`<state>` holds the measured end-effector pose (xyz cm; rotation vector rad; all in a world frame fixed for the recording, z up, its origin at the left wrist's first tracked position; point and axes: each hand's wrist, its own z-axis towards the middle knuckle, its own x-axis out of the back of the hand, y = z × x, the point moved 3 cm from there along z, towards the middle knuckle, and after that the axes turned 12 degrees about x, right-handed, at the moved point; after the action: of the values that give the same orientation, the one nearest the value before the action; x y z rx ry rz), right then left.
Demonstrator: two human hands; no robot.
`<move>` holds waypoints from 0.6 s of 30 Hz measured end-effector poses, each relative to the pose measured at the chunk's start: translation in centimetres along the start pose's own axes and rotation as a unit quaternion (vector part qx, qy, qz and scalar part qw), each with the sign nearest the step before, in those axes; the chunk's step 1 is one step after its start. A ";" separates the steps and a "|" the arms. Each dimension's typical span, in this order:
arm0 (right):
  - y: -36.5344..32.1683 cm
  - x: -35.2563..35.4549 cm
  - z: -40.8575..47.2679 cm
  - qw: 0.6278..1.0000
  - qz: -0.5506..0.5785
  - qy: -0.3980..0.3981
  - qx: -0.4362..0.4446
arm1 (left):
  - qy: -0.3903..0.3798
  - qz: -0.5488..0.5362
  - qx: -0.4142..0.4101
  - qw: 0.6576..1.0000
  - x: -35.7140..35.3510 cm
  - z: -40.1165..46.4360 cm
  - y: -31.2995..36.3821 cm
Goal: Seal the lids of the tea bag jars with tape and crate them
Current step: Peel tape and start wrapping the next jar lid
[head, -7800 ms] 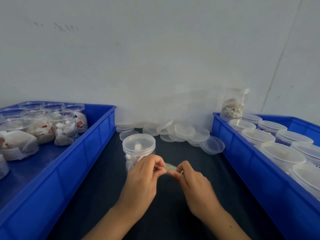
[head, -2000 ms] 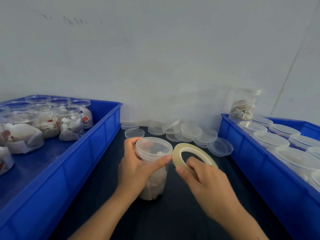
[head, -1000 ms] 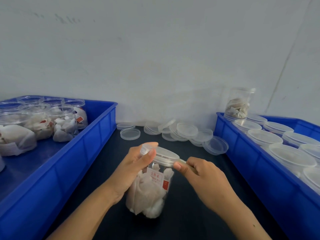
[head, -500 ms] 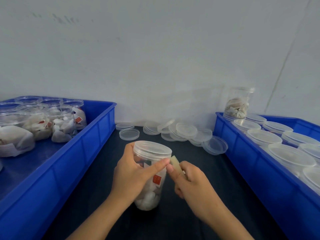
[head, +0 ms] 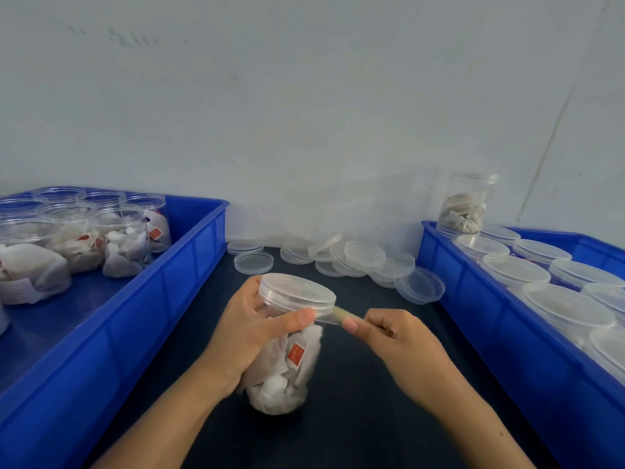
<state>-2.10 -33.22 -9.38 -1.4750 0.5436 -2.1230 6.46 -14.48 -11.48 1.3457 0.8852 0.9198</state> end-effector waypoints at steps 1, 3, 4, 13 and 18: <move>0.1 0.0 0.1 1.000 0.011 -0.002 -0.007 | -0.008 -0.008 0.002 1.000 0.0 0.0 -0.1; 0.2 -0.1 0.1 1.000 0.018 -0.006 -0.011 | -0.021 -0.014 0.007 1.000 0.0 -0.1 -0.1; 0.2 -0.2 0.2 1.000 0.021 -0.008 -0.011 | -0.025 -0.016 0.009 1.000 0.0 -0.1 -0.1; -0.2 -1.0 0.0 1.000 -0.008 -0.014 0.011 | -0.096 -0.018 0.010 0.995 -0.2 -0.5 -0.2; -0.3 -1.3 -0.4 1.000 -0.025 -0.015 -0.004 | -0.067 0.058 0.008 0.996 0.2 -0.5 -0.3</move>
<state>-2.11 -32.19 -10.32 -1.5362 0.5096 -2.1351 6.10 -14.11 -11.79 1.4670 0.7189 0.9001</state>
